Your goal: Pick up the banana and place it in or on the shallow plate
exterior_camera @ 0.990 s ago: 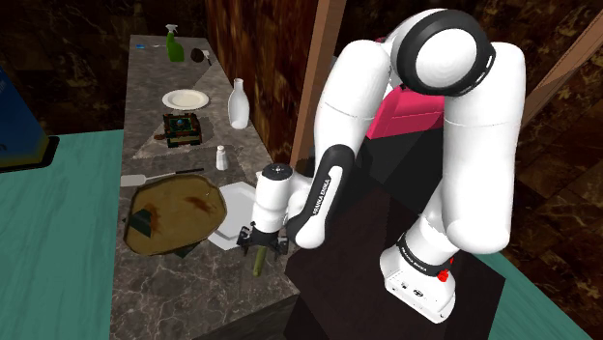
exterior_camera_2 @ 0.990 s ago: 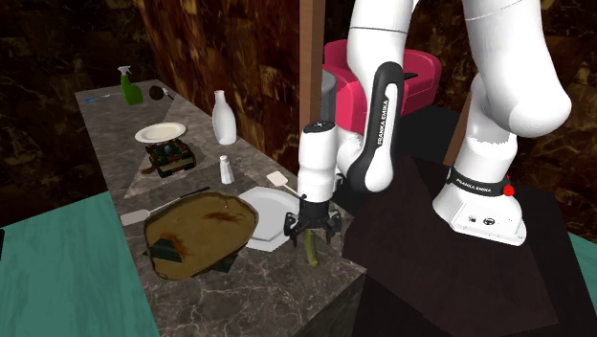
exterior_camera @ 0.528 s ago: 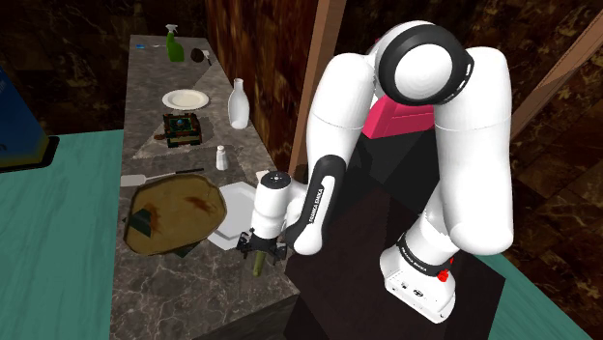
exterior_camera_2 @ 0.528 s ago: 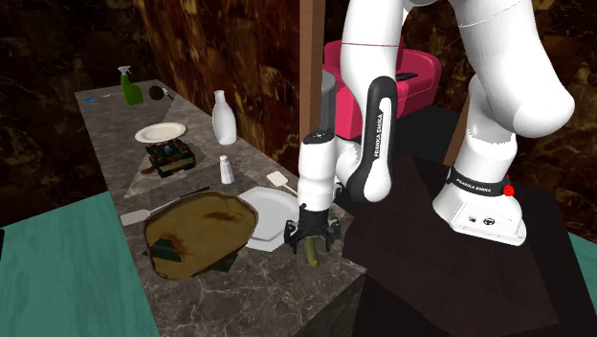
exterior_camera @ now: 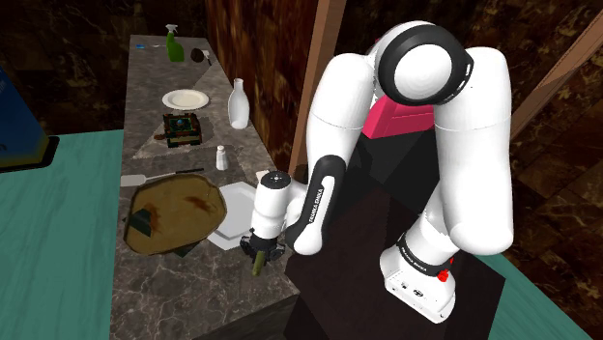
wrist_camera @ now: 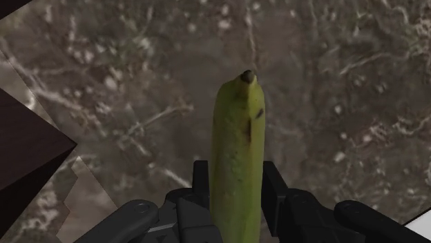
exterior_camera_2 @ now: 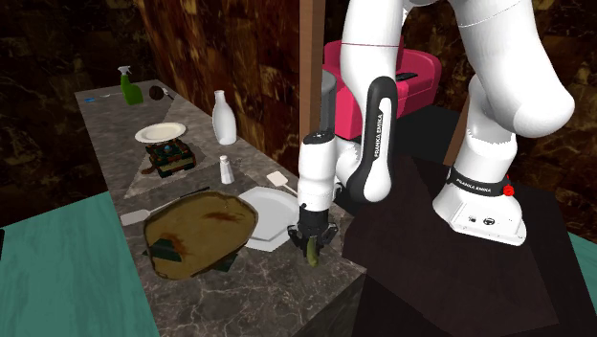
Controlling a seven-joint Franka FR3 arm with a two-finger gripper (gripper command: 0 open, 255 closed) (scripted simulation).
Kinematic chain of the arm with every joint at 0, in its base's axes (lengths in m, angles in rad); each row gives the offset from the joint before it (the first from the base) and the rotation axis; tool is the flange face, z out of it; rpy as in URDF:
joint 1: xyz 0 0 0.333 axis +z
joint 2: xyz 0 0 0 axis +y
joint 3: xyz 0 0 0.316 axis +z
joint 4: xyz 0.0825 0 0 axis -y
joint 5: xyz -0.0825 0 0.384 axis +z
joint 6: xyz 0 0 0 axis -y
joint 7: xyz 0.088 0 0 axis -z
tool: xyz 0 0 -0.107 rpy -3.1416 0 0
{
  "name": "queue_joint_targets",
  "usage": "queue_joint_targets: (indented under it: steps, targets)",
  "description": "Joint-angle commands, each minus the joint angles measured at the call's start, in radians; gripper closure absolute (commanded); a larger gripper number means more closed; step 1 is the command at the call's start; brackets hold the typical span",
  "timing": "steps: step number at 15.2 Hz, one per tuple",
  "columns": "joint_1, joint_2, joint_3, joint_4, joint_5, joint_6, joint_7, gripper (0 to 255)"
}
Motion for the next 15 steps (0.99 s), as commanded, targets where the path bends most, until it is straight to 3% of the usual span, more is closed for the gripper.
queue_joint_targets:
  steps: [1, 6, 15]
  targets:
    - [0.000, 0.000, 0.000, 0.000, 0.000, 0.000, 0.000, 255]
    - [0.000, 0.000, 0.000, 0.000, 0.000, 0.000, 0.000, 255]
    - [-0.109, -0.151, 0.119, -0.057, 0.034, -0.104, -0.022, 255]
